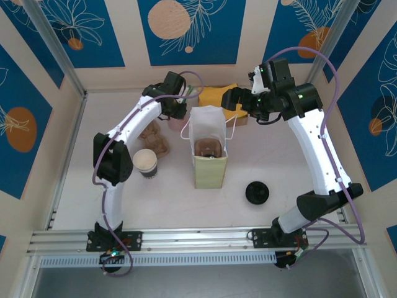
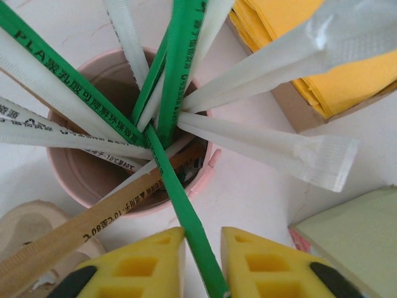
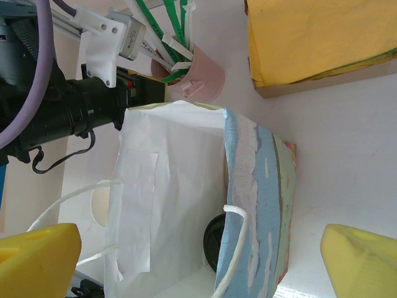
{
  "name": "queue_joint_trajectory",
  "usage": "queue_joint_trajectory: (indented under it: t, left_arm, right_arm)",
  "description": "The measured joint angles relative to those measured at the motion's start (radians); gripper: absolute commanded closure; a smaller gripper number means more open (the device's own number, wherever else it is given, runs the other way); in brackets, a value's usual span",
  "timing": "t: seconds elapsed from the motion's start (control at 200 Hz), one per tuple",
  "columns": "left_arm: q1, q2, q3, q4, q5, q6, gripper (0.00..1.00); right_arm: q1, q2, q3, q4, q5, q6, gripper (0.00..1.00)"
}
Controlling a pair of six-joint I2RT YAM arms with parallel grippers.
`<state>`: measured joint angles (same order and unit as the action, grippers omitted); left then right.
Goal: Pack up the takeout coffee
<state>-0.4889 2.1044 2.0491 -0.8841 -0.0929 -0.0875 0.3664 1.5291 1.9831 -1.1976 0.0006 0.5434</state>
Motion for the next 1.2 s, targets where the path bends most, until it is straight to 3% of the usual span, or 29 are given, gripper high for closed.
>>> queue_joint_trajectory:
  t: [0.145,0.695,1.2]
  left_arm:
    - [-0.001,0.000,0.000,-0.003,-0.017,0.007,0.98]
    - [-0.005,-0.011,0.022,-0.071,-0.044,-0.008,0.95]
    - [-0.006,-0.121,0.050,-0.141,-0.051,-0.037,0.93]
  right_arm:
    - [0.000,0.000,0.000,0.000,0.000,0.000,0.01]
    - [0.000,0.000,-0.016,0.003,0.000,-0.001,0.01]
    - [0.000,-0.003,-0.055,0.031,-0.005,-0.001,0.01]
